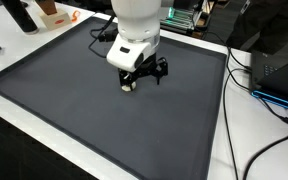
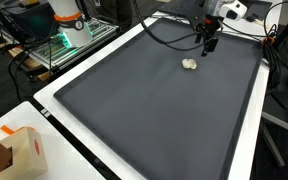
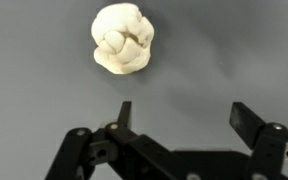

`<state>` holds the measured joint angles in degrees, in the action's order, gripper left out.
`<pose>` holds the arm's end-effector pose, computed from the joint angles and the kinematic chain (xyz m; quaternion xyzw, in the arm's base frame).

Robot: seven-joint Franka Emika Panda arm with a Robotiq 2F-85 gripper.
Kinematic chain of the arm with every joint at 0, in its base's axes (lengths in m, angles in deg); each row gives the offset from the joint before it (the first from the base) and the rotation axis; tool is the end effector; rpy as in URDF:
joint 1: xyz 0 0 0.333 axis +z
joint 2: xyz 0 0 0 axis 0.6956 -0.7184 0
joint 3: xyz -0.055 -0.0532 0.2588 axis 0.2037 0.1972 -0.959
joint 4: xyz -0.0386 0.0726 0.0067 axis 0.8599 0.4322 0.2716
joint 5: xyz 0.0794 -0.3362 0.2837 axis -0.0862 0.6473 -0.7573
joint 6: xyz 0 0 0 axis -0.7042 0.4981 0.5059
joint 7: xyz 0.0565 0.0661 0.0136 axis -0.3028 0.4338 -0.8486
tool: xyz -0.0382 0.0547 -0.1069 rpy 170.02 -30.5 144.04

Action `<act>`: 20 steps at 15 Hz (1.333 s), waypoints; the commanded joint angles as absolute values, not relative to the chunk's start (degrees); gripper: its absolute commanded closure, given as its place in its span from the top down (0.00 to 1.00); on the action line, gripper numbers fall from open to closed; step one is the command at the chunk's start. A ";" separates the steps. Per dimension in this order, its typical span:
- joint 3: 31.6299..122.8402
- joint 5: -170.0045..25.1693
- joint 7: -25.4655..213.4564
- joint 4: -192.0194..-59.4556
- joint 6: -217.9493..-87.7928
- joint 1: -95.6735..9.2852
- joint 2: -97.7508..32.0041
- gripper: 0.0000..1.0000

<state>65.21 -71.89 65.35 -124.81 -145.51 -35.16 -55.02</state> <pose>0.6761 0.1984 0.1463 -0.9345 -0.3547 0.0202 0.0217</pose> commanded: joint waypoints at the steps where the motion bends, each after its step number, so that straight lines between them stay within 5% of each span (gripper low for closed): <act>1: 64.52 -66.45 60.51 -122.23 -139.23 -34.61 -57.40 1.00; 20: 65.70 -45.82 57.40 -118.30 -130.67 -27.86 -59.90 1.00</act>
<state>65.18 -46.92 56.76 -119.42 -131.32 -28.40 -59.09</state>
